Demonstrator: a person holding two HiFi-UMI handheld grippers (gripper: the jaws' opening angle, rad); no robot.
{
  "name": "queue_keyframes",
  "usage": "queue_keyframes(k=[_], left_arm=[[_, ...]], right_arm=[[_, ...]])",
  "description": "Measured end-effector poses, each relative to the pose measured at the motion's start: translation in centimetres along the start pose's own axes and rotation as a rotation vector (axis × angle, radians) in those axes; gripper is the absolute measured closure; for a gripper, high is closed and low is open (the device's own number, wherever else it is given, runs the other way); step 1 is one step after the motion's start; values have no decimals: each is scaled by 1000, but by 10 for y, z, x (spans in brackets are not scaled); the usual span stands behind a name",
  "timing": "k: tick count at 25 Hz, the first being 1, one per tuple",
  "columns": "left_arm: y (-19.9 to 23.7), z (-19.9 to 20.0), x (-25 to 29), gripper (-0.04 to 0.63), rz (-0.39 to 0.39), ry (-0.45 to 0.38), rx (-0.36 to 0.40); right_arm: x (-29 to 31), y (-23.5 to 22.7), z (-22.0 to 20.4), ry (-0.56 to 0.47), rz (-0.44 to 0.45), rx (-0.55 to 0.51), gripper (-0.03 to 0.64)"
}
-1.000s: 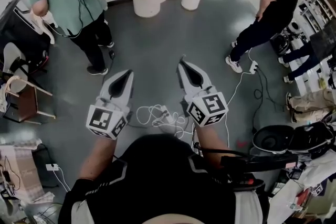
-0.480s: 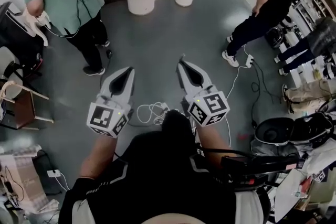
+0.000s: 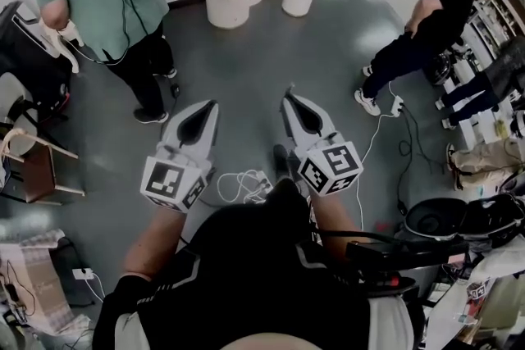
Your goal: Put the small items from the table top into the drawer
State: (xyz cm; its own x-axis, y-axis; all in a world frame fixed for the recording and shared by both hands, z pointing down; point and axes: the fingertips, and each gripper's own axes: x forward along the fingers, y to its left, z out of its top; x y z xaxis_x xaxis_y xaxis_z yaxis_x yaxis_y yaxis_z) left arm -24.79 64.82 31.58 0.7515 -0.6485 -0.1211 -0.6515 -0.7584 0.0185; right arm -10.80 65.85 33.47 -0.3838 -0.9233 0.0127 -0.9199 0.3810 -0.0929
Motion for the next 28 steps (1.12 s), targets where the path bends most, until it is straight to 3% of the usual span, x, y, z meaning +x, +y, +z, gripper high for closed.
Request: queue_keyframes(k=[4,16,24,28], left_arm=[[8,-13,38,595,28,1,17],[75,-22,171,595,215,8,-9],[111,-26,273,595,279,35,0],[116,-26,310,595,314,31,4]], right_arm=[[30,-34,-3,-6,48,7,601],[144,-163,26,10,196,8,601],[204,-255,38,2,263,65,601],[218,-300,40,23,256,67,601]])
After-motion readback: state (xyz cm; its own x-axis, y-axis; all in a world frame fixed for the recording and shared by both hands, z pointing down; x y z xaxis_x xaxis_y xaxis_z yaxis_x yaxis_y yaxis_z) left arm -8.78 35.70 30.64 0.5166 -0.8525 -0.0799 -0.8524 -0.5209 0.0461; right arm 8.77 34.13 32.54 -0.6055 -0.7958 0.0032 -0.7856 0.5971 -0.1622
